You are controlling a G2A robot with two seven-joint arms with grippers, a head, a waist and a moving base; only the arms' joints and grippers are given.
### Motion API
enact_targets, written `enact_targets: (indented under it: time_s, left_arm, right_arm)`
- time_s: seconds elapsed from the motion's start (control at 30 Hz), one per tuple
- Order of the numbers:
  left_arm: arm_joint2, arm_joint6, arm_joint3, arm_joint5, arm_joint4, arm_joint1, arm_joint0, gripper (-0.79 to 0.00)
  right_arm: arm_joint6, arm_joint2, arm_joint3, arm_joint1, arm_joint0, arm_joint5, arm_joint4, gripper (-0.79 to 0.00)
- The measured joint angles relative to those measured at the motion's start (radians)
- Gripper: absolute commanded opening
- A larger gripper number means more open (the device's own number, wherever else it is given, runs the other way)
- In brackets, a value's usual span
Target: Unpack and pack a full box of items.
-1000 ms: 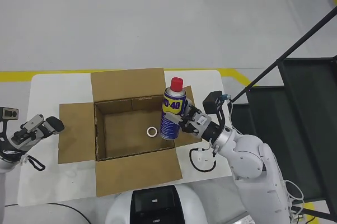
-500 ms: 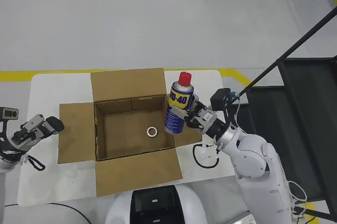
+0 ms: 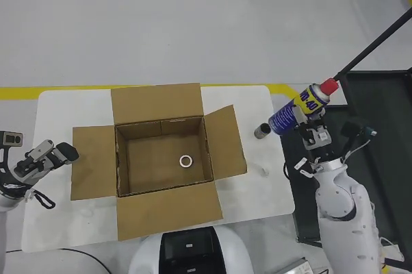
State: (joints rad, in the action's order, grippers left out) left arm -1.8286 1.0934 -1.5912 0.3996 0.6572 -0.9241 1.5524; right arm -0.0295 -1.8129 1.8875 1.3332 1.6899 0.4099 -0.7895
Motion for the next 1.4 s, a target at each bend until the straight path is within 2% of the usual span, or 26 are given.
enact_targets:
  time_s: [0.23, 0.33, 0.83, 1.0, 1.13, 1.27, 1.4]
  left_arm:
    - [0.000, 0.000, 0.000, 0.000, 0.000, 0.000, 0.000, 0.000]
    - [0.000, 0.000, 0.000, 0.000, 0.000, 0.000, 0.000, 0.000]
    - [0.000, 0.000, 0.000, 0.000, 0.000, 0.000, 0.000, 0.000]
    - [0.000, 0.000, 0.000, 0.000, 0.000, 0.000, 0.000, 0.000]
    - [0.000, 0.000, 0.000, 0.000, 0.000, 0.000, 0.000, 0.000]
    - [0.000, 0.000, 0.000, 0.000, 0.000, 0.000, 0.000, 0.000]
    - [0.000, 0.000, 0.000, 0.000, 0.000, 0.000, 0.000, 0.000]
  right_arm:
    - [-0.155, 0.052, -0.166, 0.002, 0.014, 0.022, -0.163, -0.785]
    - [-0.137, 0.066, -0.200, 0.002, 0.016, 0.014, -0.174, -0.785]
    - [-0.133, 0.066, -0.198, 0.002, 0.015, 0.013, -0.173, -0.785]
    - [-0.153, 0.095, -0.283, 0.002, -0.023, -0.021, -0.216, -0.785]
    - [-0.245, 0.123, -0.384, 0.003, -0.047, -0.018, -0.281, -0.785]
    - [-0.389, 0.155, -0.510, 0.006, -0.076, -0.059, -0.375, -0.785]
    - [-0.525, 0.177, -0.621, 0.006, -0.107, -0.058, -0.437, -0.785]
